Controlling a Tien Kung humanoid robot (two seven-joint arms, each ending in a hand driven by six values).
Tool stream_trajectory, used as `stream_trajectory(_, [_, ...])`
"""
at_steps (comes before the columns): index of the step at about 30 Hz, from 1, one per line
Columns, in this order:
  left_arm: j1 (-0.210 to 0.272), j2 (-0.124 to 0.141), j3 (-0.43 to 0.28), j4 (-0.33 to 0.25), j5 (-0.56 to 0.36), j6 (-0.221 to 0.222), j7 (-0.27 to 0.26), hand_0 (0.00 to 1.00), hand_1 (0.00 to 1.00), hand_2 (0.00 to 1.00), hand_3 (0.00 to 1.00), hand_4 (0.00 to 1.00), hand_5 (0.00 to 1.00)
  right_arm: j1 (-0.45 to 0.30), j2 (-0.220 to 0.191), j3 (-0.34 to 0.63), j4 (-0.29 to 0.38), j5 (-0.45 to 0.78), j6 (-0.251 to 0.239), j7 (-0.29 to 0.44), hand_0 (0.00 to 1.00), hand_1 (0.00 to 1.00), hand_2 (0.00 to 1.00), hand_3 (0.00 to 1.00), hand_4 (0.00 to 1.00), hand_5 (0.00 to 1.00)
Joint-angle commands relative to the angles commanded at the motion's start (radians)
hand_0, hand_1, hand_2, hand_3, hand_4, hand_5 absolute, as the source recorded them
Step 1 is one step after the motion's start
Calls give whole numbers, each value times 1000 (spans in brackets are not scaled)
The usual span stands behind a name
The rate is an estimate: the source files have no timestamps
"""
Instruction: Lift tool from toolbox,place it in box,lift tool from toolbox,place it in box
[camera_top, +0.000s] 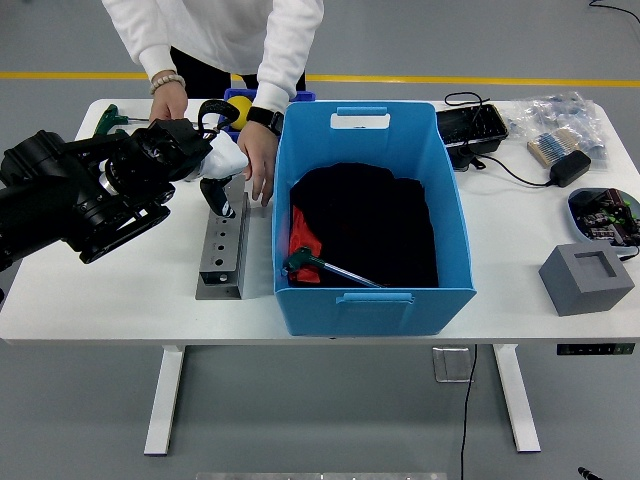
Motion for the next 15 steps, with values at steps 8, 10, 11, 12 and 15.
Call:
stream_trajectory(8, [3, 1, 2, 0, 3, 2, -8, 596, 338, 287, 282, 841, 716, -3, 0, 2, 1, -6, 0, 0, 679, 641, 706, 572, 780, 728])
stream_trajectory(10, [4, 2, 2, 1, 2, 2, -9, 564, 289, 251, 261, 850, 680, -4, 0, 3, 1, -6, 0, 0, 682, 641, 706, 572, 781, 728])
stream_trajectory(11, [5, 2, 2, 1, 2, 2, -10, 564, 289, 251, 261, 850, 680, -4, 0, 2, 1, -6, 0, 0, 682, 641, 706, 572, 781, 728])
stream_trajectory(12, [6, 3, 2, 2, 4, 3, -13, 564, 289, 251, 261, 850, 680, -4, 0, 3, 1, -6, 0, 0, 682, 641, 706, 572, 781, 728])
stream_trajectory(15, [7, 4, 2, 3, 7, 5, -18, 457, 251, 222, 241, 864, 596, -5, 0, 3, 1, -6, 0, 0, 682, 641, 706, 573, 780, 728])
